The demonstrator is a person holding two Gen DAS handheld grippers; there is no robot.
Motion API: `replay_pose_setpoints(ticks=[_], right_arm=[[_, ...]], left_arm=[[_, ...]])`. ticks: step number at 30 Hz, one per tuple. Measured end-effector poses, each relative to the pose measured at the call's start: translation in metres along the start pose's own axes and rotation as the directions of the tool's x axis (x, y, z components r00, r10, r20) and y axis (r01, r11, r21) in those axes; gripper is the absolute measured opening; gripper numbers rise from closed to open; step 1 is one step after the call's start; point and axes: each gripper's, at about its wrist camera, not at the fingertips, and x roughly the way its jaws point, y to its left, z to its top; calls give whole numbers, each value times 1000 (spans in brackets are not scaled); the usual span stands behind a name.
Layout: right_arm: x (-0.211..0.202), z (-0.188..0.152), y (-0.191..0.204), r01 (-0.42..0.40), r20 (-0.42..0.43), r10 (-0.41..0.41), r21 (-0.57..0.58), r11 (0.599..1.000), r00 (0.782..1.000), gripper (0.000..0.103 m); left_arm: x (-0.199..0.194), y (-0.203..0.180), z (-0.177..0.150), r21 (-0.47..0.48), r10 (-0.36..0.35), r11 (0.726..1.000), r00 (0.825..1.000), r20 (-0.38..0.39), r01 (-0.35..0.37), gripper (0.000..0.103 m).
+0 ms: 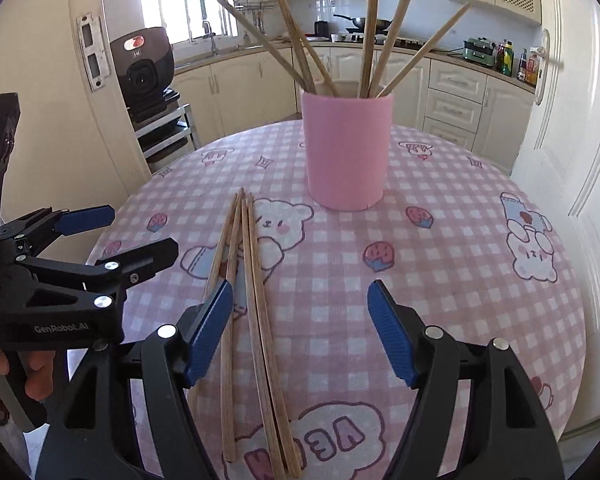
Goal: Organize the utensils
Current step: 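Move both open tools back down to the remaining sticks on the table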
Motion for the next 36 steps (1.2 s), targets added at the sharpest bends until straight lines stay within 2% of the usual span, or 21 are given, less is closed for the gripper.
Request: replay_pose_setpoints(ticks=[7, 11, 17, 21, 36], right_arm=[[7, -7, -7, -5, -28, 6, 12, 1000, 1000, 68], [10, -8, -10, -10, -31, 10, 13, 1000, 999, 69], [15, -7, -13, -8, -41, 9, 18, 1000, 999, 70], [24, -3, -10, -2, -54, 2, 5, 1000, 999, 70], [50, 14, 5, 13, -113, -23, -94, 995, 993, 70]], left_arm=[[21, -10, -8, 28, 13, 1000, 998, -66, -12, 95], [33, -13, -9, 52, 65, 997, 993, -102, -60, 95], [35, -10, -8, 34, 54, 998, 992, -112, -51, 95], [46, -6, -5, 3, 28, 1000, 986, -163, -28, 96], [53, 12, -1, 2, 30, 1000, 987, -158, -30, 96]])
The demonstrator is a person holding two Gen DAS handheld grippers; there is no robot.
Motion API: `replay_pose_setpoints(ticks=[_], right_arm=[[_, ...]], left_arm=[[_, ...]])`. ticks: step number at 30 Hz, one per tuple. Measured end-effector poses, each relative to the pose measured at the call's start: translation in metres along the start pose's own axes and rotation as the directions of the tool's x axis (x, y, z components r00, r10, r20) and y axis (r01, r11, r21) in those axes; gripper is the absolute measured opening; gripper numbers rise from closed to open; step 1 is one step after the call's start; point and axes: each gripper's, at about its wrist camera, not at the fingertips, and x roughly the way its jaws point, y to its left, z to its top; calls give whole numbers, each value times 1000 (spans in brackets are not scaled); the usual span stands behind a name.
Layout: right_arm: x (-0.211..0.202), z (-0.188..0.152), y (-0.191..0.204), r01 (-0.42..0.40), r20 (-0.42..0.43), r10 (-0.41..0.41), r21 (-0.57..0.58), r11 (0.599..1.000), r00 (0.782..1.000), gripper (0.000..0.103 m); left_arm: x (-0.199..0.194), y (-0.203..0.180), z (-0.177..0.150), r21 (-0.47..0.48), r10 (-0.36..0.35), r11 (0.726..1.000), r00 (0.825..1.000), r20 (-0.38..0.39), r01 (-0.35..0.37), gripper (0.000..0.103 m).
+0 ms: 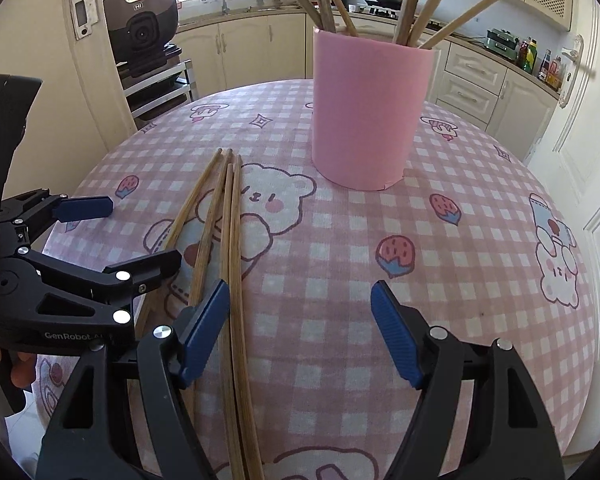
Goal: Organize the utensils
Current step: 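Move both open tools back down to the remaining sticks on the table, then close the right tool on a stick while left tool grasps another stick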
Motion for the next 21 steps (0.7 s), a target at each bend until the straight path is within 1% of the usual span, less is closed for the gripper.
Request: replay_pose_setpoints(ticks=[2, 3, 5, 8, 11, 13, 14, 15, 16, 17, 18, 20, 21], right_arm=[[2, 3, 0, -6, -5, 6, -7, 1000, 1000, 67], [3, 5, 1, 4, -5, -4, -16, 1000, 1000, 64], [3, 6, 4, 29, -8, -30, -47, 998, 1000, 64], [4, 7, 5, 24, -25, -26, -53, 998, 999, 60], [5, 8, 4, 25, -37, -27, -55, 998, 999, 59], [8, 9, 9, 9, -57, -13, -72, 997, 998, 59], [13, 9, 13, 14, -75, -20, -90, 996, 997, 57], [14, 10, 15, 19, -57, -25, -95, 995, 998, 56], [16, 12, 15, 16, -57, -21, -85, 996, 998, 55], [17, 14, 13, 3, -58, -7, -68, 998, 998, 52], [20, 17, 11, -6, -57, 2, -55, 998, 998, 45], [24, 22, 12, -7, -60, 3, -58, 998, 998, 41], [26, 27, 13, -14, -64, 10, -56, 998, 998, 38]], left_arm=[[1, 2, 2, 0, -3, 1000, 1000, -2, 3, 95], [2, 3, 2, -3, -7, 1000, 1000, -4, 7, 94], [3, 5, 4, 3, -13, 1000, 1000, -7, 13, 94], [3, 8, 5, 8, -24, 1000, 1000, -6, 24, 93], [2, 13, 6, -3, -28, 1000, 1000, 1, 28, 89], [3, 15, 8, -7, -22, 1000, 1000, 3, 22, 86], [4, 15, 9, -6, -17, 1000, 1000, 3, 17, 85], [4, 15, 11, -8, -14, 1000, 1000, 3, 14, 84], [5, 16, 12, -10, -13, 1000, 1000, 2, 14, 82], [5, 17, 13, -10, -13, 1000, 1000, 1, 13, 80], [5, 18, 15, -12, -12, 1000, 1000, 0, 12, 77], [7, 20, 19, -17, -13, 1000, 1000, -5, 13, 72], [8, 21, 22, -23, -11, 1000, 1000, -8, 11, 67]])
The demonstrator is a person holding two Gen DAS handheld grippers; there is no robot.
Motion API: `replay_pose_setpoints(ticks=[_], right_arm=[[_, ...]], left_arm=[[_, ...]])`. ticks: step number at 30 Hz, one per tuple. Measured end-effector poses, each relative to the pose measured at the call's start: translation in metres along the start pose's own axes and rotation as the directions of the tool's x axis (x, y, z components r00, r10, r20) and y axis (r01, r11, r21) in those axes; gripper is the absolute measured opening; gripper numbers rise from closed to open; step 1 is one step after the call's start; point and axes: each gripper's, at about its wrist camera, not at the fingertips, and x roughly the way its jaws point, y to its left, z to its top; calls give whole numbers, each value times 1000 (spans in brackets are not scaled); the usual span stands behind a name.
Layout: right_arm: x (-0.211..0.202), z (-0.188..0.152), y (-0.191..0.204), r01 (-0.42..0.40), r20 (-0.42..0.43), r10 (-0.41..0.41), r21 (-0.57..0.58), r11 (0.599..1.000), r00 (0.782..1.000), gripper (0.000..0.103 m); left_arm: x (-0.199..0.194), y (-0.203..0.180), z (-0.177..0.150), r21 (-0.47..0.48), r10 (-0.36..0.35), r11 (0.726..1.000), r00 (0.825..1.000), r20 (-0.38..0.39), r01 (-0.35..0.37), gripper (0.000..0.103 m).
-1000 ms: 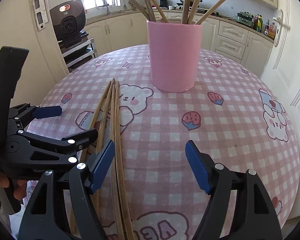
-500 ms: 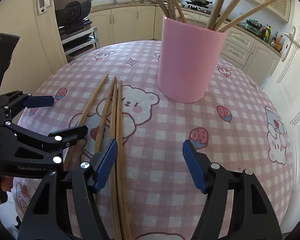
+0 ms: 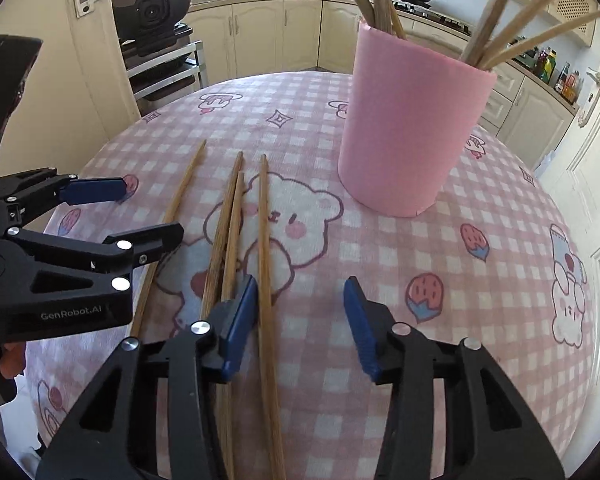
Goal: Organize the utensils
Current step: 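Close the right tool on a stick while left tool grasps another stick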
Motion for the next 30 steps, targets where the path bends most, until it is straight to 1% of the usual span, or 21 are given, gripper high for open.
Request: replay_pose_setpoints(ticks=[1, 2, 3, 4, 6, 8, 11, 12, 14, 16, 17, 21, 24, 25, 28, 30], right_arm=[[2, 4, 2, -1, -5, 1, -7, 1000, 1000, 33], [5, 8, 4, -3, -13, 3, -20, 1000, 1000, 32], [8, 13, 6, -11, -20, 10, -29, 1000, 1000, 32], [10, 16, 8, -15, -27, 14, -34, 999, 1000, 32], [16, 24, 12, -20, -46, 17, -52, 998, 999, 32], [20, 31, 13, -40, -62, 37, -48, 998, 997, 32], [27, 41, 16, -42, -75, 37, -55, 998, 996, 31], [30, 44, 16, -50, -80, 46, -48, 998, 996, 29], [33, 49, 17, -55, -85, 51, -42, 998, 995, 20], [34, 51, 18, -52, -87, 49, -38, 998, 995, 8], [35, 51, 20, -51, -87, 47, -39, 998, 995, 5], [33, 50, 22, -45, -72, 42, -32, 998, 997, 4], [27, 45, 16, -57, -52, 56, -9, 998, 997, 4], [23, 44, 14, -68, -38, 68, 5, 998, 997, 4], [5, 41, 8, -107, 3, 107, 38, 994, 994, 4], [-9, 39, 6, -118, 34, 117, 46, 992, 993, 4]], left_arm=[[1, 0, 3, -3, -1, 1000, 1000, -3, 1, 63], [2, 1, 6, -3, 1, 1000, 1000, -6, -1, 60], [4, 2, 9, -2, 1, 1000, 1000, -10, -1, 55], [5, 2, 12, -6, -2, 1000, 1000, -14, 2, 47], [6, 3, 16, -9, -9, 1000, 1000, -21, 9, 37], [8, 3, 19, -6, -17, 1000, 999, -28, 16, 34], [10, 2, 23, -7, -19, 1000, 999, -29, 19, 29], [11, 2, 24, -8, -19, 1000, 999, -28, 19, 27], [12, 1, 25, -3, -19, 1000, 999, -27, 19, 24], [13, 0, 26, -10, -29, 1000, 999, -26, 28, 17], [13, 0, 27, -17, -33, 999, 999, -26, 32, 16], [12, -3, 26, -27, -41, 999, 999, -17, 41, 9], [10, -4, 25, -43, -82, 996, 996, -25, 81, 6], [8, -5, 25, -46, -98, 994, 995, -27, 96, 6], [-1, -8, 24, -38, -111, 993, 994, -13, 110, 6], [-10, -9, 24, -44, -135, 990, 991, -2, 134, 6]])
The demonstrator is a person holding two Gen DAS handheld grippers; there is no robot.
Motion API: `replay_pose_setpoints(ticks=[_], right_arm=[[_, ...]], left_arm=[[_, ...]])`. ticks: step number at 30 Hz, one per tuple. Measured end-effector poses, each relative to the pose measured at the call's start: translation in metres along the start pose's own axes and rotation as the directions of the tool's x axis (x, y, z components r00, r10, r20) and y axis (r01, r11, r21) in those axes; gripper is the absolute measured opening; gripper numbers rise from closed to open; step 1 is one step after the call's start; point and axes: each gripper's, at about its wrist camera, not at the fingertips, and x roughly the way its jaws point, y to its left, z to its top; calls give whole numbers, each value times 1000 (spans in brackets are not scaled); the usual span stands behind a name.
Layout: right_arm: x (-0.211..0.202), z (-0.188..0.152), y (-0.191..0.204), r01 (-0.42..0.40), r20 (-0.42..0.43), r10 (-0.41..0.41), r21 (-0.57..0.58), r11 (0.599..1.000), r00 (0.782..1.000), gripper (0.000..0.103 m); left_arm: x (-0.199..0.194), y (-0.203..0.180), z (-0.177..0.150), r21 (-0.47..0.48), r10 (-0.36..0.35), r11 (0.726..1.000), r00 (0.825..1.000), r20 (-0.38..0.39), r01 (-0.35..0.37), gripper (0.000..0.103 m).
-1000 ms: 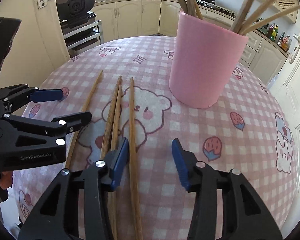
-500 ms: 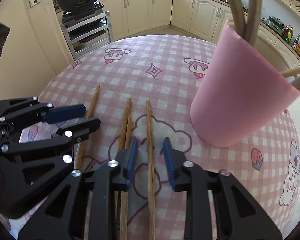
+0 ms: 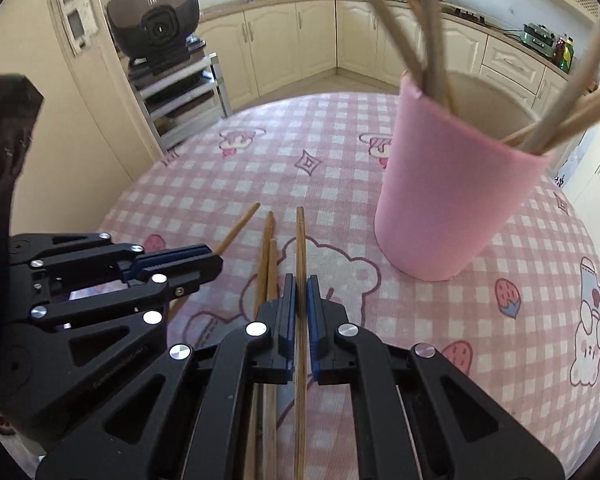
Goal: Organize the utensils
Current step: 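Close the right tool on a stick while left tool grasps another stick, then lift the held sticks with both tools and lower them into the pink cup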
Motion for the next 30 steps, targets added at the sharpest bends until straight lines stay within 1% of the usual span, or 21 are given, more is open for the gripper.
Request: replay_pose_setpoints(ticks=[4, 6, 10, 15, 18, 21, 26, 28, 30], right_arm=[[-31, -3, 1, -27, 59, 26, 15, 1000, 998, 4], [-46, -3, 3, -17, 96, 16, 9, 1000, 995, 4], [-83, -4, 5, -10, 175, 8, 9, 1000, 985, 4], [-132, -3, 7, 7, 287, -11, 14, 1000, 958, 4], [-154, -7, 8, 33, 334, -35, 12, 999, 942, 4], [-172, -13, 8, 70, 374, -68, 8, 997, 925, 4], [-181, -14, 6, 91, 396, -87, 10, 996, 914, 4], [-187, -16, 5, 95, 418, -91, 12, 995, 904, 4], [-194, -17, 4, 107, 447, -103, 16, 994, 888, 4]], left_arm=[[-27, -7, 2, 9, -37, 999, 998, 50, 37, 6], [-45, -12, 3, 17, -58, 998, 995, 81, 57, 6], [-82, -22, 4, 45, -78, 996, 986, 151, 72, 5], [-129, -33, 3, 76, -106, 993, 963, 248, 90, 5], [-151, -41, 0, 107, -125, 989, 951, 283, 98, 5], [-165, -45, -2, 127, -140, 986, 939, 313, 105, 5], [-178, -53, -4, 149, -148, 984, 924, 353, 101, 5], [-180, -55, -3, 155, -158, 982, 921, 356, 108, 5], [-183, -61, -1, 166, -166, 980, 921, 353, 114, 5]])
